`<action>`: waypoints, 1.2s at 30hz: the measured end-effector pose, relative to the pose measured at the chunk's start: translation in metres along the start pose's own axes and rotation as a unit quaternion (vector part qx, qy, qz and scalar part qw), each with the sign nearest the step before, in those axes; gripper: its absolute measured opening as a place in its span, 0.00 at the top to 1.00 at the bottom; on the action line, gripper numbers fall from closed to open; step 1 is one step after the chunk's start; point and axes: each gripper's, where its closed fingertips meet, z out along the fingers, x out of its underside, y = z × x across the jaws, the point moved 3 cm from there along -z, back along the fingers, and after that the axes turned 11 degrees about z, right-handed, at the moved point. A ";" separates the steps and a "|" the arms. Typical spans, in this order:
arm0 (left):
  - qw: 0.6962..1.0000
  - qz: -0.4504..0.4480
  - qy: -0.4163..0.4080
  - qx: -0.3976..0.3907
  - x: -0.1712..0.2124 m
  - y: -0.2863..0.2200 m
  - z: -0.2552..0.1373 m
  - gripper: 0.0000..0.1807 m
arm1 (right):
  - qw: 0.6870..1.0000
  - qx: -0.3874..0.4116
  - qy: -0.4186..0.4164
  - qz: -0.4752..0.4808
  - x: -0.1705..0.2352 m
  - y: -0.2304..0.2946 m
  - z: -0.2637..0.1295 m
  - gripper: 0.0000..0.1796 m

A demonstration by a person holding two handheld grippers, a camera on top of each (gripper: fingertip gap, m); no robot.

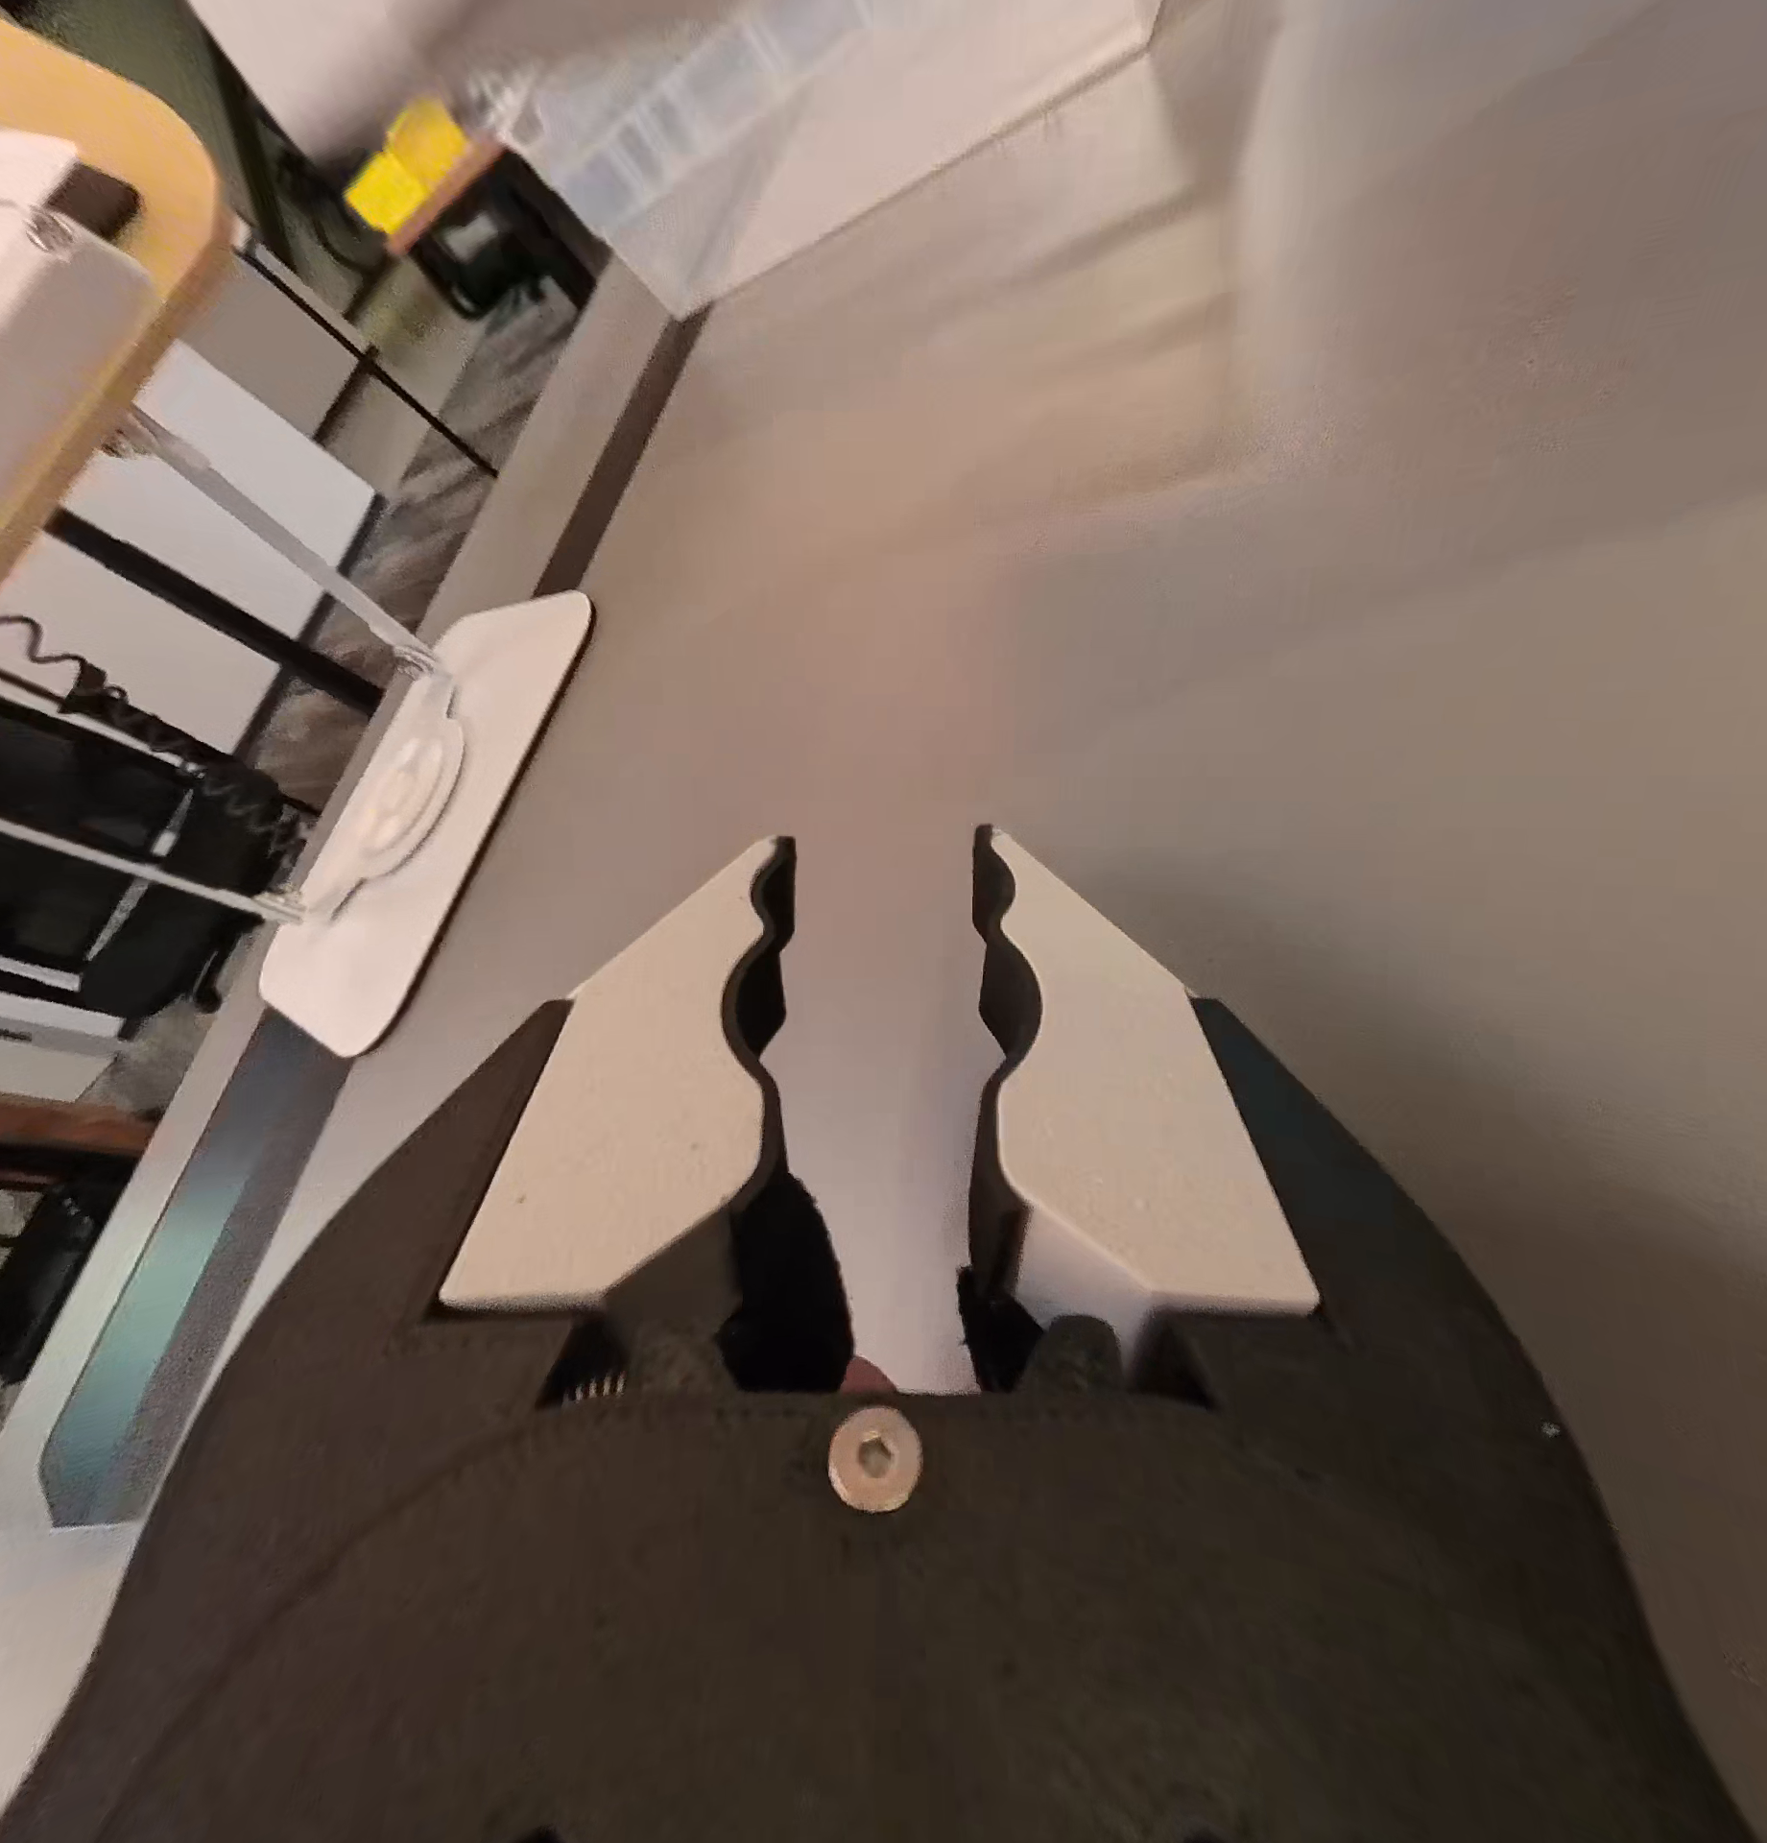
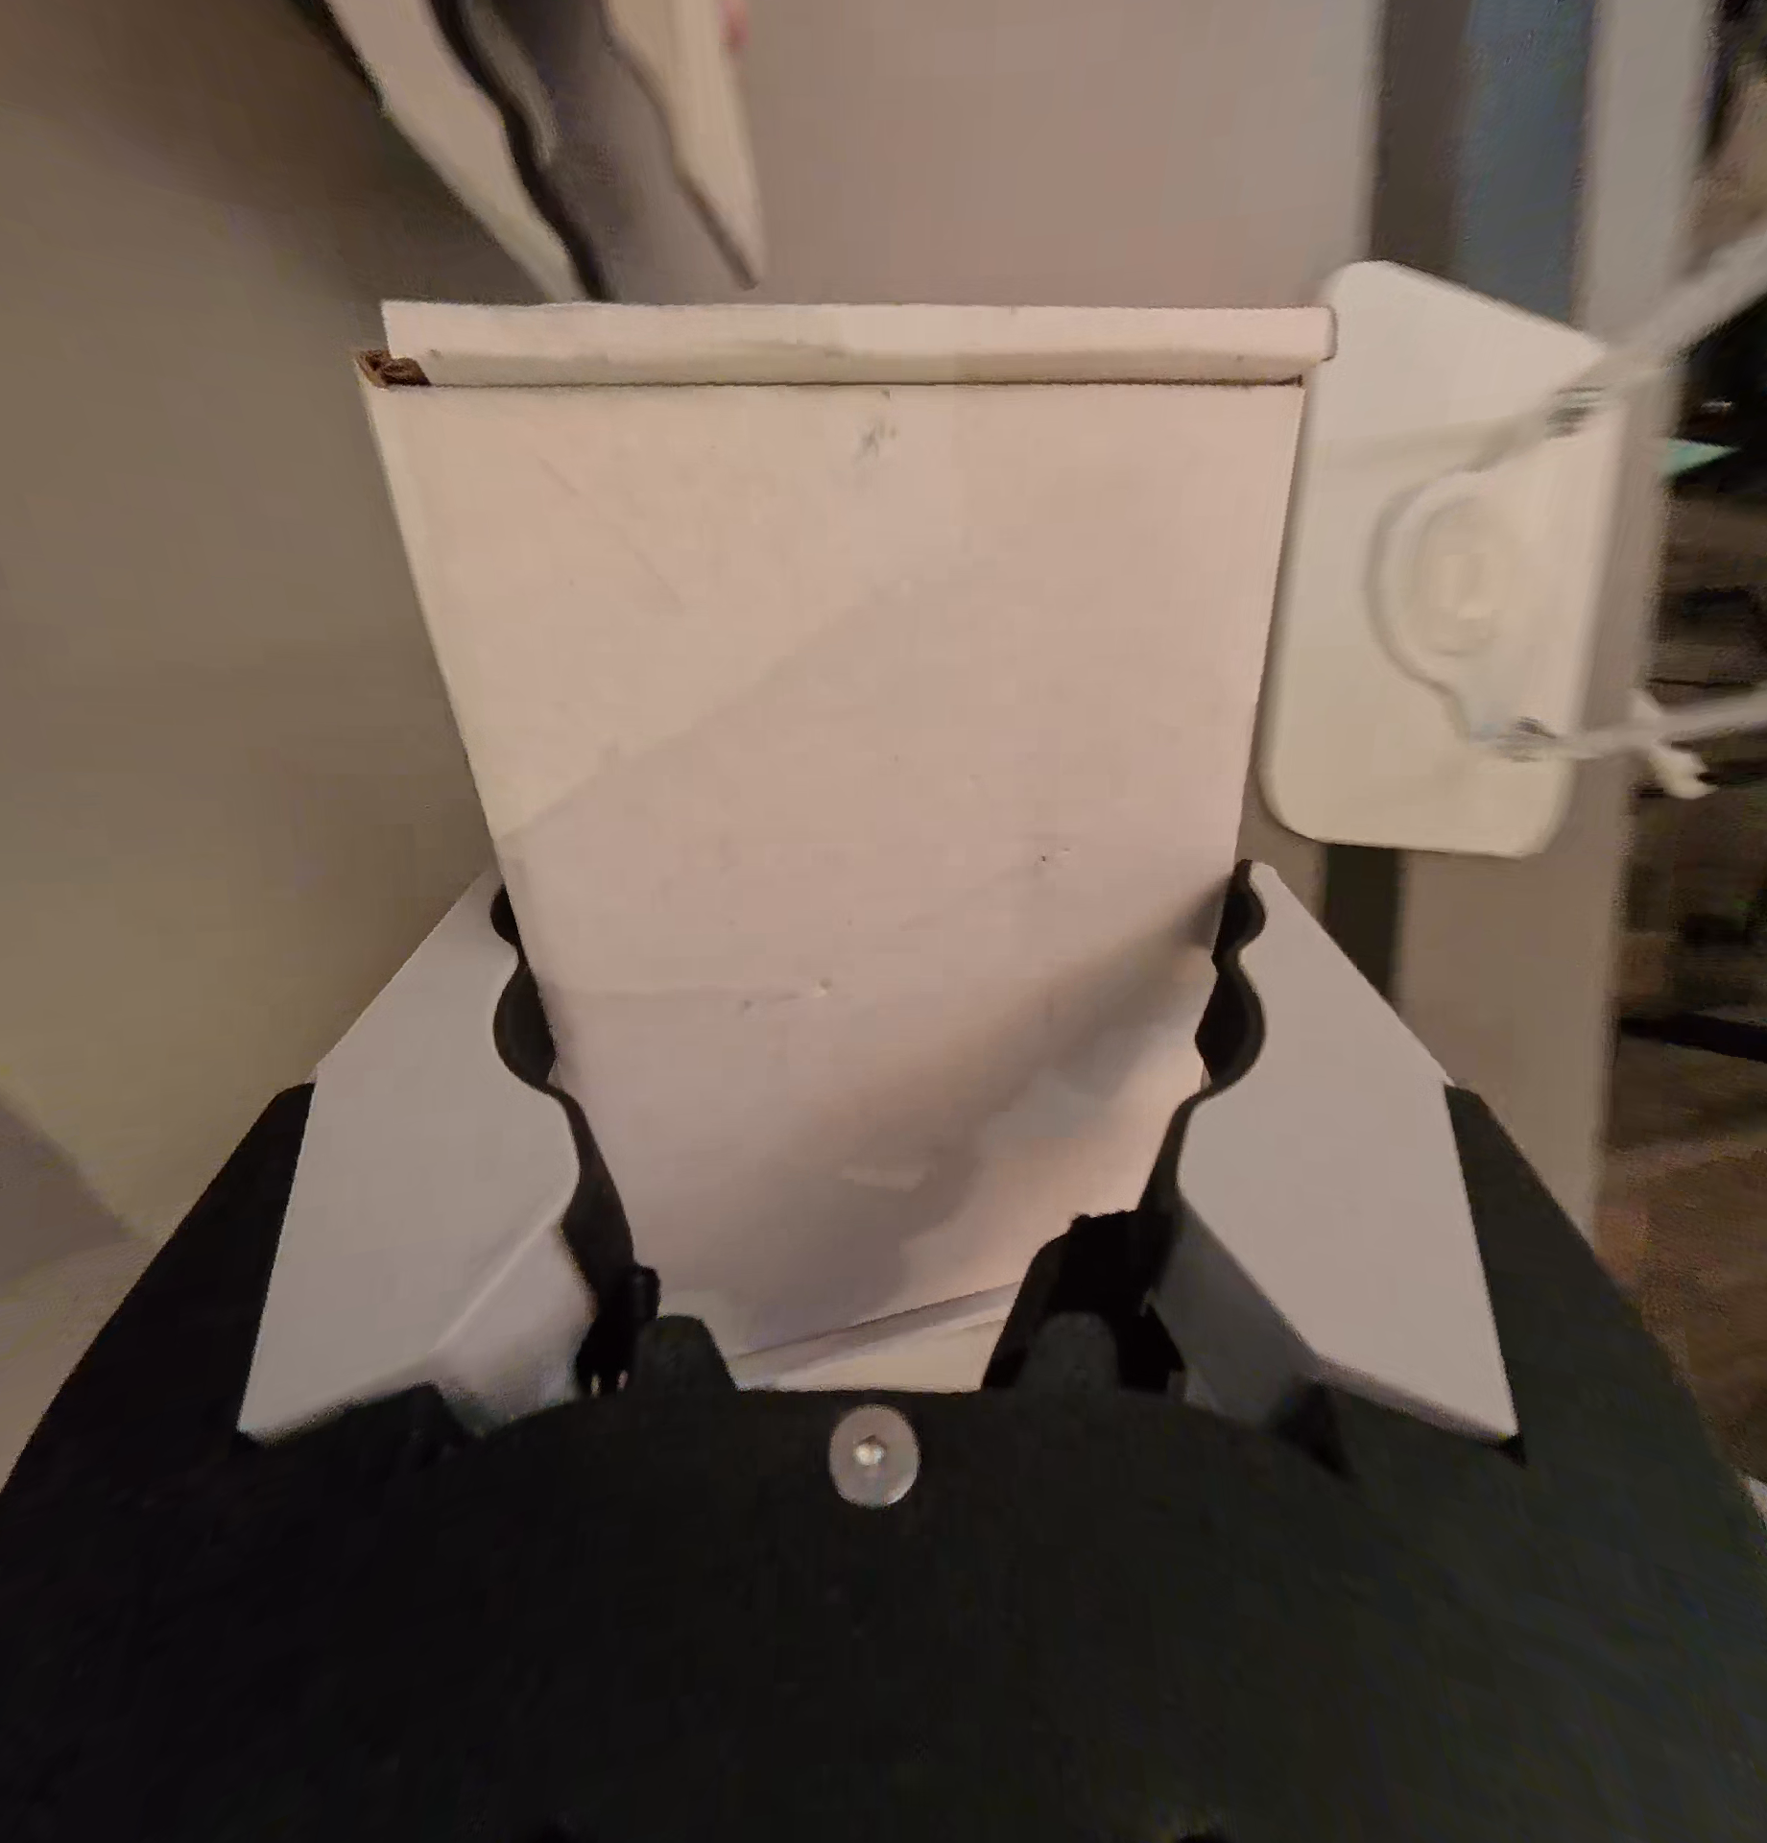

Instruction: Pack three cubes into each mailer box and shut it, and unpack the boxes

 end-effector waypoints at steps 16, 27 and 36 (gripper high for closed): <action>0.997 0.055 0.047 0.009 0.011 -0.007 0.016 0.87 | 0.938 0.182 0.293 0.040 0.207 -0.190 -0.100 0.26; 0.997 0.061 0.045 0.014 0.011 -0.009 0.017 0.89 | 0.927 0.107 0.360 0.003 0.272 -0.204 0.002 0.27; 0.997 0.063 0.046 0.014 0.011 -0.009 0.018 0.90 | 0.903 0.170 0.394 -0.008 0.262 -0.213 -0.025 0.28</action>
